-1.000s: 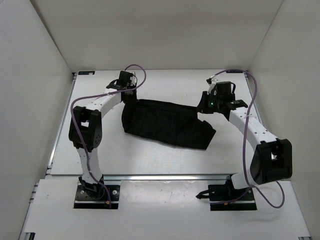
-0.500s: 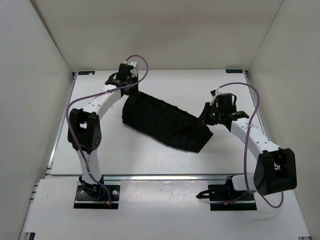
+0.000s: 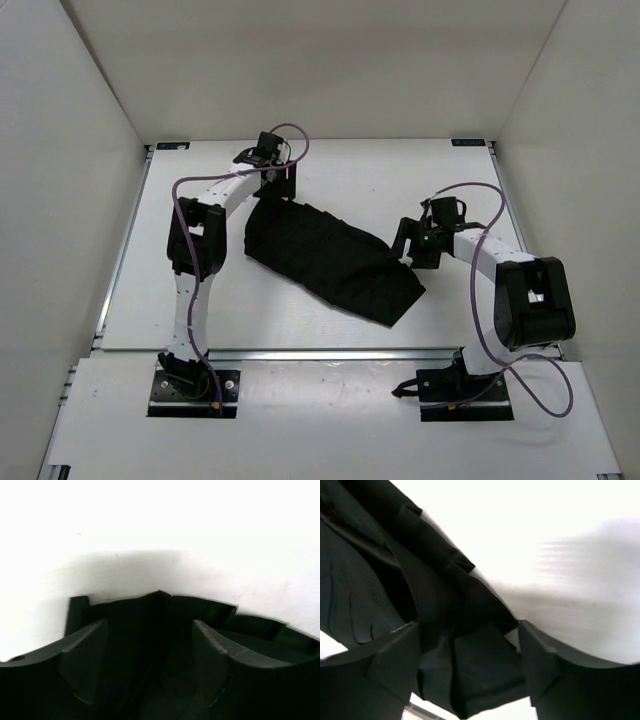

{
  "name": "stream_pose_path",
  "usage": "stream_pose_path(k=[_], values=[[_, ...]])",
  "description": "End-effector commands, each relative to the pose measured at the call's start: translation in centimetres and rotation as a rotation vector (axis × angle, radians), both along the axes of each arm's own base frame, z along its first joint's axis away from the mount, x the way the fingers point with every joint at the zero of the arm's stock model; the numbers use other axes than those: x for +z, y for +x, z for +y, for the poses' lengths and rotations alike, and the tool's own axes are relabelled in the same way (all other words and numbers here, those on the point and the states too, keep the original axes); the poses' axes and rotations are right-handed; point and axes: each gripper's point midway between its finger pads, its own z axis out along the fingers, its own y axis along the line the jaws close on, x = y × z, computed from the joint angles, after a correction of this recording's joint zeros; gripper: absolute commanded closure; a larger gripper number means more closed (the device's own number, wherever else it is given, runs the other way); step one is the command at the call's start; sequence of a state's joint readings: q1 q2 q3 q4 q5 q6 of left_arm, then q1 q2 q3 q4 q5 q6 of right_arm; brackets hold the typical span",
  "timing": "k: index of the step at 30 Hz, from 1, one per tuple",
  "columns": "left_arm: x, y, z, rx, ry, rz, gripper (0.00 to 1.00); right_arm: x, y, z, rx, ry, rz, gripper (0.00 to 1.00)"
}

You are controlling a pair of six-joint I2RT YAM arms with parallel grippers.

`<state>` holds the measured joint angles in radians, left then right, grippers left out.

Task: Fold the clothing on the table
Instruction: Fold the skirt

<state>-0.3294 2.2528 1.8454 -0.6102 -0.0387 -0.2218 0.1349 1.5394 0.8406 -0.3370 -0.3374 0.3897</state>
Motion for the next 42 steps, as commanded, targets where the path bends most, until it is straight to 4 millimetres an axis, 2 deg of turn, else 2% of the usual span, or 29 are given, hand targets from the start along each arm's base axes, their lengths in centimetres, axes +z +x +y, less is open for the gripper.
stream_pose_path(k=[1,2,3,5,6,7,8,9,10,11,12,13,14,15,16,17,19,20,22,23,25,27,30,32,38,42], values=[[7.2,2.2,0.5,0.019,-0.003,-0.150,0.20,3.2,2.3,-0.1,0.015,-0.007,-0.099,0.27],[8.0,2.3,1.2,0.031,0.006,-0.166,0.15,3.8,2.9,-0.3,0.011,-0.015,-0.124,0.20],[8.9,2.3,1.1,0.033,-0.006,-0.183,0.14,5.3,3.4,-0.5,0.006,-0.005,-0.172,0.13],[11.5,2.1,1.6,0.040,-0.035,-0.227,0.12,8.2,4.7,-0.5,0.004,-0.009,-0.266,0.13],[11.8,1.7,2.0,0.040,-0.044,-0.226,0.12,9.5,4.7,-0.2,0.011,0.000,-0.303,0.15],[13.2,1.4,1.9,0.023,-0.059,-0.254,0.12,10.9,4.8,-0.2,0.018,-0.001,-0.349,0.17],[14.0,0.8,2.1,0.024,-0.067,-0.274,0.15,12.4,5.1,-0.1,0.019,0.001,-0.389,0.24],[13.0,-0.2,2.1,0.017,-0.063,-0.247,0.19,12.7,4.9,0.1,0.032,0.006,-0.396,0.40],[14.7,-0.8,1.9,-0.002,-0.081,-0.289,0.24,13.8,4.8,0.4,0.045,0.010,-0.429,0.65],[14.7,-2.0,1.8,-0.020,-0.085,-0.285,0.49,14.0,4.4,0.8,0.048,0.019,-0.435,0.80],[13.3,-3.2,1.7,-0.027,-0.087,-0.253,0.83,14.2,4.1,1.2,0.066,0.033,-0.437,1.00],[14.0,-3.9,1.0,-0.049,-0.124,-0.267,0.95,14.4,3.5,2.0,0.093,0.055,-0.448,1.00],[13.9,-5.3,0.7,-0.068,-0.155,-0.257,1.00,13.9,2.7,2.8,0.115,0.097,-0.436,1.00],[13.0,-6.8,-0.2,-0.107,-0.189,-0.233,1.00,13.6,1.6,4.1,0.157,0.145,-0.429,1.00],[10.9,-8.6,-1.0,-0.133,-0.229,-0.171,1.00,13.4,1.2,4.7,0.167,0.176,-0.423,1.00],[11.8,-9.1,-1.5,-0.141,-0.262,-0.192,1.00,12.6,0.1,5.9,0.181,0.210,-0.404,1.00],[9.3,-12.1,-2.9,-0.173,-0.327,-0.111,1.00,11.5,-1.2,7.3,0.188,0.256,-0.372,1.00],[9.5,-12.9,-4.1,-0.200,-0.383,-0.101,1.00,10.3,-2.2,8.1,0.206,0.267,-0.346,1.00],[7.6,-14.8,-4.8,-0.207,-0.444,-0.035,1.00,8.0,-4.0,9.2,0.220,0.286,-0.280,1.00],[7.5,-15.2,-5.7,-0.214,-0.487,-0.024,1.00,6.9,-4.2,9.3,0.224,0.284,-0.252,1.00],[6.1,-16.1,-6.2,-0.202,-0.507,0.007,1.00,5.0,-5.3,9.4,0.232,0.277,-0.195,1.00],[4.7,-16.4,-6.1,-0.160,-0.521,0.042,1.00,3.6,-6.0,9.6,0.241,0.260,-0.146,1.00],[2.6,-16.6,-5.5,-0.092,-0.524,0.100,1.00,2.0,-5.9,8.8,0.212,0.223,-0.102,1.00],[0.9,-16.5,-4.3,-0.027,-0.491,0.132,1.00,1.1,-6.1,8.5,0.209,0.201,-0.078,1.00],[-1.5,-15.5,-2.0,0.098,-0.423,0.153,1.00,-1.7,-7.3,7.1,0.189,0.111,0.037,0.99],[-2.7,-15.5,-1.3,0.165,-0.380,0.177,1.00,-2.0,-6.9,5.5,0.155,0.077,0.067,1.00]])
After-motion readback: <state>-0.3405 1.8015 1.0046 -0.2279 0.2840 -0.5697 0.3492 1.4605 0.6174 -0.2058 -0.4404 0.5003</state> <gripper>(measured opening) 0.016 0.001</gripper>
